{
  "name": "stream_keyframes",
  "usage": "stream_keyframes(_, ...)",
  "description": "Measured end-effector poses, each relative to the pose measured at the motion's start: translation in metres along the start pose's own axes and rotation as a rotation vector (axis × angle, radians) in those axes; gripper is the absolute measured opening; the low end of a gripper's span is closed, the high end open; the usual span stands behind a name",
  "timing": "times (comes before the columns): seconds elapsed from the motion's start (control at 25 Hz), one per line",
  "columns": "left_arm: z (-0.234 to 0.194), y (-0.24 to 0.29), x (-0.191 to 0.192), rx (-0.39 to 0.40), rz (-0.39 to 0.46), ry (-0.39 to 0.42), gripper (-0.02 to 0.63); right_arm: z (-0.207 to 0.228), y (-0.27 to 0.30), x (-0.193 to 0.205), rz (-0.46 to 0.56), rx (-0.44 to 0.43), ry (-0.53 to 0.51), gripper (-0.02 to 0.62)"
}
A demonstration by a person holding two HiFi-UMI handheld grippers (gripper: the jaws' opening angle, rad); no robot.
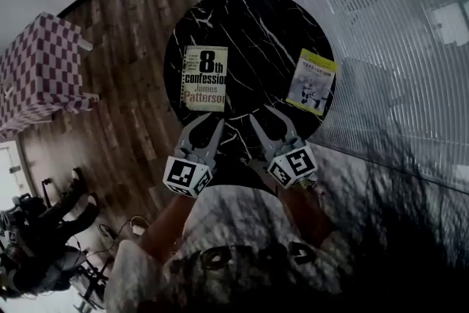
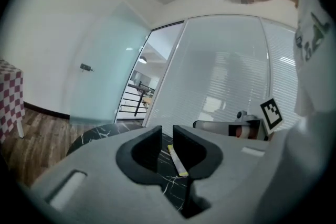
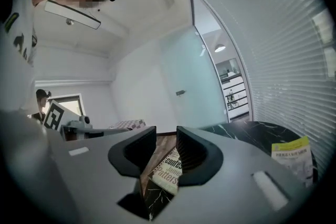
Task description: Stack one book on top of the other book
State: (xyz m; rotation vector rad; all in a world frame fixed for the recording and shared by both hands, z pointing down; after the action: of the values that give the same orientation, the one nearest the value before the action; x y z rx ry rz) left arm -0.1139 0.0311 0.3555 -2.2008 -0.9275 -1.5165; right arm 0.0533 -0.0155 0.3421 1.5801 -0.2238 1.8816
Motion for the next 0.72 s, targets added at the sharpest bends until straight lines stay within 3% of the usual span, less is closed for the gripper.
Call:
stream_keyframes(0.16, 0.045, -0.009, -0.017, 0.056, 0.042, 0.051, 0.007, -0.014, -0.046, -0.017, 0.04, -0.035, -0.049, 0.093)
stream_keyframes(0.4, 0.101, -0.021, -0.039, 0.138, 0.119, 0.146, 0.003, -0.032, -0.098, -0.046, 0.162, -0.052, -0.118, 0.008)
stream_keyframes(0.56, 0.131, -0.025, -0.053, 0.2, 0.15, 0.194, 0.003, -0.044, -0.124, -0.056, 0.204, -0.056, -0.152, 0.003)
stream_keyframes(0.72, 0.149, -0.026, -0.05, 0.205, 0.162, 0.212, 0.003, -0.054, -0.144, -0.054, 0.246, -0.058, -0.19, 0.002)
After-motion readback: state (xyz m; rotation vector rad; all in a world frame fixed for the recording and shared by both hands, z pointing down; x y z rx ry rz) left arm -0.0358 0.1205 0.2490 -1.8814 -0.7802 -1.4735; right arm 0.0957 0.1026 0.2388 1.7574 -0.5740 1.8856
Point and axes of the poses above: the fingertips, and each gripper's own axes: y forward along the fingers, z to its right, x out of its underside, the point moved 7 cm from there along -y, backward along the fingers, and after that the axes turned 13 degrees about x, right-handed, at the moved point
